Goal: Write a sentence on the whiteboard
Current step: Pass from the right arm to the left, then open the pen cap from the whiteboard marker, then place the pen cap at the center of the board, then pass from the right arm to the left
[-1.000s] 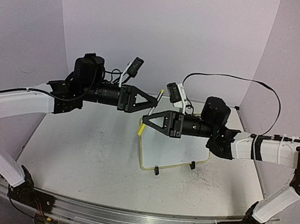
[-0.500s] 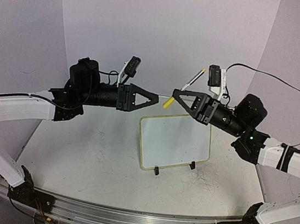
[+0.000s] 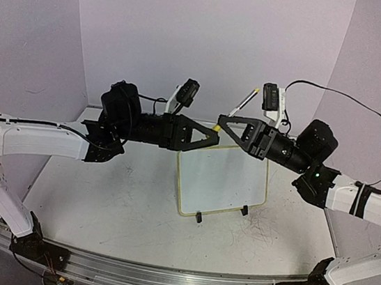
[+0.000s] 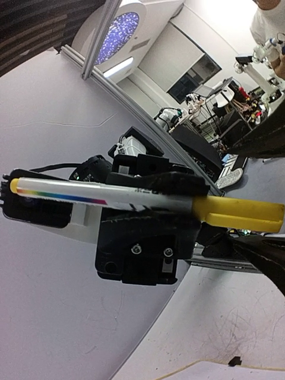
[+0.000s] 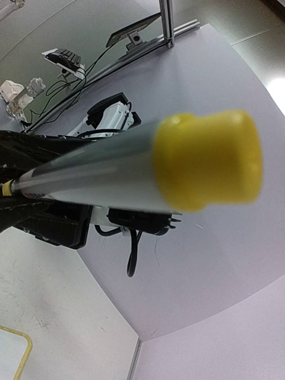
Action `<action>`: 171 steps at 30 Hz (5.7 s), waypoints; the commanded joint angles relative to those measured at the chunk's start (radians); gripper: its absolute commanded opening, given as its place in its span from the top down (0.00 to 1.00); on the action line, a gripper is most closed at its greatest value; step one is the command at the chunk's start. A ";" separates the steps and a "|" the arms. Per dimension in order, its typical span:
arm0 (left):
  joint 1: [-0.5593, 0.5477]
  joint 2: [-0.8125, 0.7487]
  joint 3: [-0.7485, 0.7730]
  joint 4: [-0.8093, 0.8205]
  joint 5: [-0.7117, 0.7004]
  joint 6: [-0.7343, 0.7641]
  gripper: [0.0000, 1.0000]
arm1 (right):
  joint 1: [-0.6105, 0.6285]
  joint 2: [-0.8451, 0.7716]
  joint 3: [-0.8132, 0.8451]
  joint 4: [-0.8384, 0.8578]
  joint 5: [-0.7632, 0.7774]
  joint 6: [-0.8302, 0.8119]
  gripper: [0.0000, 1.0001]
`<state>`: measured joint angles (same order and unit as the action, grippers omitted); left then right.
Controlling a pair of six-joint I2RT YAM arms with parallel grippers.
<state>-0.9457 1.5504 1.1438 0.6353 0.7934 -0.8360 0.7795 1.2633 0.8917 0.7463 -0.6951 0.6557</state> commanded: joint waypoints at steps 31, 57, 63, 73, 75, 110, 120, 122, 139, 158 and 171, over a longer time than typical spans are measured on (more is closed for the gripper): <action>0.112 -0.078 -0.096 -0.059 0.073 0.111 1.00 | -0.014 -0.061 0.115 -0.436 0.028 -0.220 0.47; 0.104 -0.081 -0.097 -0.073 0.083 0.099 1.00 | -0.022 0.120 0.049 0.037 -0.070 0.156 0.67; 0.104 -0.082 -0.098 -0.073 0.075 0.091 1.00 | -0.023 0.134 0.040 0.048 -0.080 0.151 0.69; 0.104 -0.076 -0.093 -0.073 0.070 0.083 1.00 | -0.023 0.148 0.035 0.065 -0.087 0.150 0.76; 0.104 -0.075 -0.091 -0.073 0.070 0.081 1.00 | -0.023 0.150 0.033 0.071 -0.087 0.152 0.80; 0.188 -0.388 -0.356 -0.853 -0.764 0.234 1.00 | -0.398 -0.286 -0.011 -0.431 0.121 -0.122 1.00; 0.207 -0.178 -0.446 -0.836 -0.889 0.226 1.00 | -0.255 -0.313 -0.048 -0.547 0.235 -0.199 1.00; 0.215 -0.152 -0.473 -0.780 -0.902 0.252 1.00 | -0.172 -0.313 -0.041 -0.580 0.320 -0.214 1.00; 0.234 0.043 -0.552 -0.639 -0.965 0.238 0.89 | -0.039 -0.303 -0.100 -0.481 0.472 -0.181 1.00; 0.235 -0.153 -0.388 -0.861 -0.976 0.306 0.24 | -0.037 -0.214 -0.028 -0.508 0.571 -0.579 1.00; 0.358 -0.410 -0.619 -0.250 -0.327 0.370 0.02 | -0.030 -0.182 -0.170 -0.395 0.439 -0.632 1.00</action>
<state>-0.5886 1.1906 0.6055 0.0733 0.2292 -0.4706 0.7365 1.0556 0.7469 0.2538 -0.1968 0.0475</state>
